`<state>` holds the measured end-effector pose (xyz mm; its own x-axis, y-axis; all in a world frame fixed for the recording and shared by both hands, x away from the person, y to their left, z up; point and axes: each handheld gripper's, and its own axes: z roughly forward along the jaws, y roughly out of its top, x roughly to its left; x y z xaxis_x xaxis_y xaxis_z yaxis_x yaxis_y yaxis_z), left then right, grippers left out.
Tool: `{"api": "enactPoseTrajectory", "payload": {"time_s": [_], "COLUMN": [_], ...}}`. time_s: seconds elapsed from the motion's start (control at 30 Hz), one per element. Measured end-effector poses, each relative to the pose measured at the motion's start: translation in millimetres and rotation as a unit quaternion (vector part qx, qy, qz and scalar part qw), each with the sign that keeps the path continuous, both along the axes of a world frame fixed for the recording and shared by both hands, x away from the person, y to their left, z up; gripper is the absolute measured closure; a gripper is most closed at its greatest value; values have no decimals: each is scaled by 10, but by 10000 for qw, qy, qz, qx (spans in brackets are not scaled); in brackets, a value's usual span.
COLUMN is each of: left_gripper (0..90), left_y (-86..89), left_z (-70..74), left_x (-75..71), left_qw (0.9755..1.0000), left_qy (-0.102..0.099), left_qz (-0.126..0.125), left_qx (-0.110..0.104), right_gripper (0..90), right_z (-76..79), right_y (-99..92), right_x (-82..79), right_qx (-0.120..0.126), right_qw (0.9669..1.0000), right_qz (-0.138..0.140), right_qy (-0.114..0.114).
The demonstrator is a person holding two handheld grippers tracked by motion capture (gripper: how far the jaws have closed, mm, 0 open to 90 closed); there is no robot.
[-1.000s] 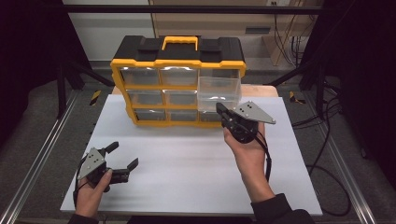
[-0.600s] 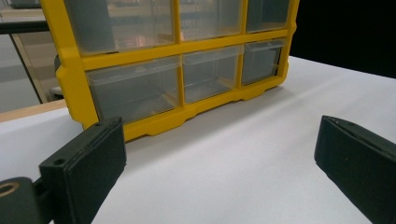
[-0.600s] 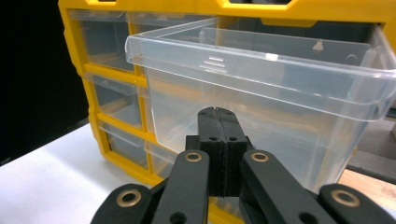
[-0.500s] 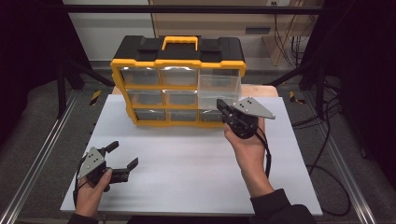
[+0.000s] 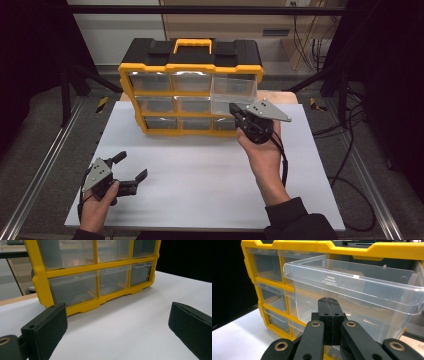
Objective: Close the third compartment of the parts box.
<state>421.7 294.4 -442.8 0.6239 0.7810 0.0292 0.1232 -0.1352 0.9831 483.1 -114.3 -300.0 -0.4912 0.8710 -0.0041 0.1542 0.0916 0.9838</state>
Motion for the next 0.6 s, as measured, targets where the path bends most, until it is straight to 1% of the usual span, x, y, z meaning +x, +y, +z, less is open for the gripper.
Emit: {"api": "enactPoseTrajectory", "payload": {"time_s": [0.17,0.33,0.6], "left_gripper": [20,20,20], "left_y": [-3,-4,-1], "left_z": [0,2,0], "left_x": [-5,-9,-10], "left_qw": [10000,10000,10000], "left_qy": [-2,-5,0], "left_qz": [-3,-7,-12], "left_qx": [-7,-18,-26], "right_gripper": [900,900,900], "right_z": [-6,-24,-18], "right_y": [-38,-39,-30], "right_x": [25,57,154], "right_qx": [3,-10,6], "right_qw": [9999,9999,9997], "right_qz": [-91,-121,-227], "right_qy": [42,81,64]}}
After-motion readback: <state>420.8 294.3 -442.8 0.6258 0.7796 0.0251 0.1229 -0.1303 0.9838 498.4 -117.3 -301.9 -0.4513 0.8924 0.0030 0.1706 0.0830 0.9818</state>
